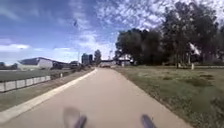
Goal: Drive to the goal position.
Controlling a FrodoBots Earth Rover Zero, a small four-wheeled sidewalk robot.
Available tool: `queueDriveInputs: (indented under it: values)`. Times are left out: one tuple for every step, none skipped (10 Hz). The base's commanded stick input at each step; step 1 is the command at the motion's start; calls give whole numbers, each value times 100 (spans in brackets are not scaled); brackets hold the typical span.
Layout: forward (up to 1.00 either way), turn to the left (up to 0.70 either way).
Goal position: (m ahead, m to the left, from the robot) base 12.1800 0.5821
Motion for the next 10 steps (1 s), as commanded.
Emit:
queueDriveInputs:
  values:
    - [100, 0]
    - [100, 0]
    - [100, 0]
    - [100, 0]
    - [100, 0]
    - [100, 0]
    - [100, 0]
    - [100, 0]
    - [100, 0]
    - [100, 0]
